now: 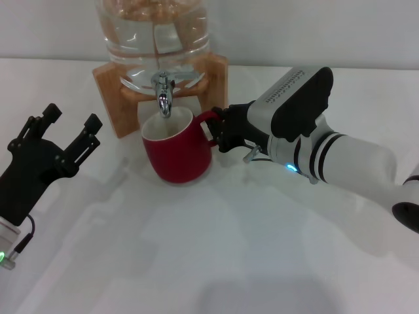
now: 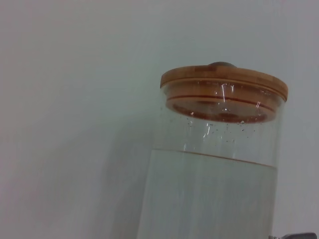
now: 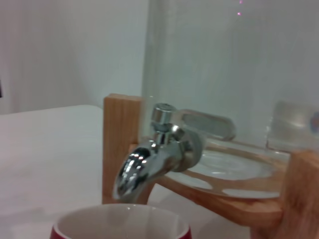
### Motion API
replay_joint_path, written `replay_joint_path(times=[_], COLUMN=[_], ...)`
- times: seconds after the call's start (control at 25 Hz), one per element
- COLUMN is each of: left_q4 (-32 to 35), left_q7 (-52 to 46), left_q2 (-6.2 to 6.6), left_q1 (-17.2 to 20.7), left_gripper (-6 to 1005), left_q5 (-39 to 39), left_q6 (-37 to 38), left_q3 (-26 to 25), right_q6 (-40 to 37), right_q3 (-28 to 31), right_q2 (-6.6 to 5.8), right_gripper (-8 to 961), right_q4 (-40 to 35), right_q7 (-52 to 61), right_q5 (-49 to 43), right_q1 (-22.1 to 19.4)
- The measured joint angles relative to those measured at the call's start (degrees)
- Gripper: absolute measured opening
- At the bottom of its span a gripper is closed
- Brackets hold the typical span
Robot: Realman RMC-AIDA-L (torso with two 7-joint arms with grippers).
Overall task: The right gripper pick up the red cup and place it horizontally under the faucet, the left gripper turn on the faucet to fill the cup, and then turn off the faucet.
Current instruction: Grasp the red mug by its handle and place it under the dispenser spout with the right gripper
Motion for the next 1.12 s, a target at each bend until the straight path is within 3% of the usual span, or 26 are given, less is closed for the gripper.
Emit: replay_joint_path(times=[1.12], left_q4=[-0.6], left_q7=[0.0], left_q2=[0.05], left_q1=[0.0], left_gripper=[857], left_q5=[0.0], left_q6=[0.0], left_q3=[0.2], right_q6=[-0.4], right_q3=[-0.4], right_q2=[0.00], right_gripper=[153], right_q4=[-0.6], right_q7=[0.9], right_q5=[1.0], right_q1=[-1.5])
